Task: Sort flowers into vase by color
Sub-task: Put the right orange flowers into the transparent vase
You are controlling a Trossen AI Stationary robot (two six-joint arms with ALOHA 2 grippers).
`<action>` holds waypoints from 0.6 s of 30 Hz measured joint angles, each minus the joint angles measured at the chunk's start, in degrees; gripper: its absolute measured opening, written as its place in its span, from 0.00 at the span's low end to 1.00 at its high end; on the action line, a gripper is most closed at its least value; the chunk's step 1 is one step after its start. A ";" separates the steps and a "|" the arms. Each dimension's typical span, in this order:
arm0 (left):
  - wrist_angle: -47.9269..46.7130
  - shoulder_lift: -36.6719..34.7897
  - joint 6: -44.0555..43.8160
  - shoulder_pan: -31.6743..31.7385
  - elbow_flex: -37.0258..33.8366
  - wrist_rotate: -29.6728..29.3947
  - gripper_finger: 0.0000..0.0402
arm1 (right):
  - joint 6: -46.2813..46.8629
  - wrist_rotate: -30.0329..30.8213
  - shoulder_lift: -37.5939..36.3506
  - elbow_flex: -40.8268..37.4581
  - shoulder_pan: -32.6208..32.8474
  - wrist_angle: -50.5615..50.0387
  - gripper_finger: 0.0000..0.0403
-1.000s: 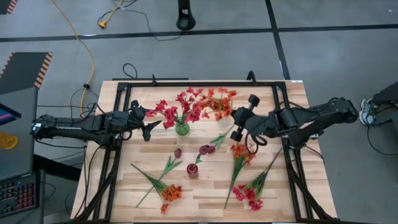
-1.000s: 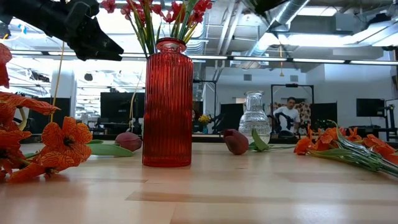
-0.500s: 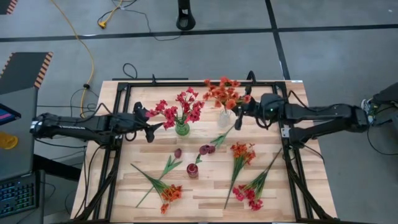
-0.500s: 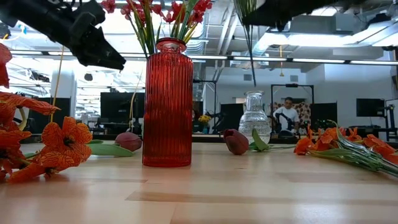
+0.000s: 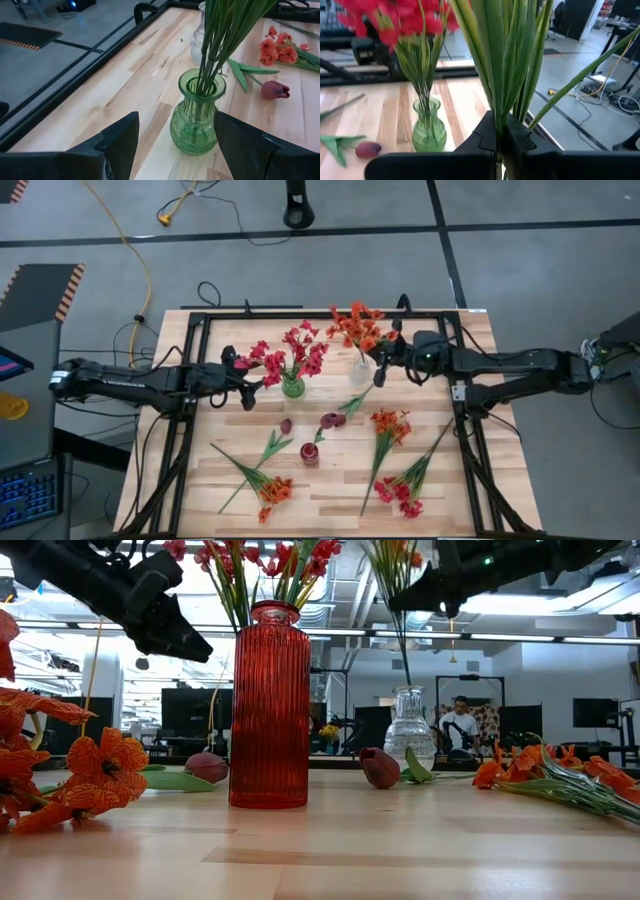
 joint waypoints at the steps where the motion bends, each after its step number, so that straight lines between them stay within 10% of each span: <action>1: 0.24 0.22 0.00 0.00 0.00 -0.01 0.61 | 0.00 0.11 0.48 0.00 0.00 0.05 0.09; 18: 0.33 0.88 0.00 0.00 0.00 0.07 0.61 | 0.08 0.36 2.41 0.00 0.00 -0.18 0.13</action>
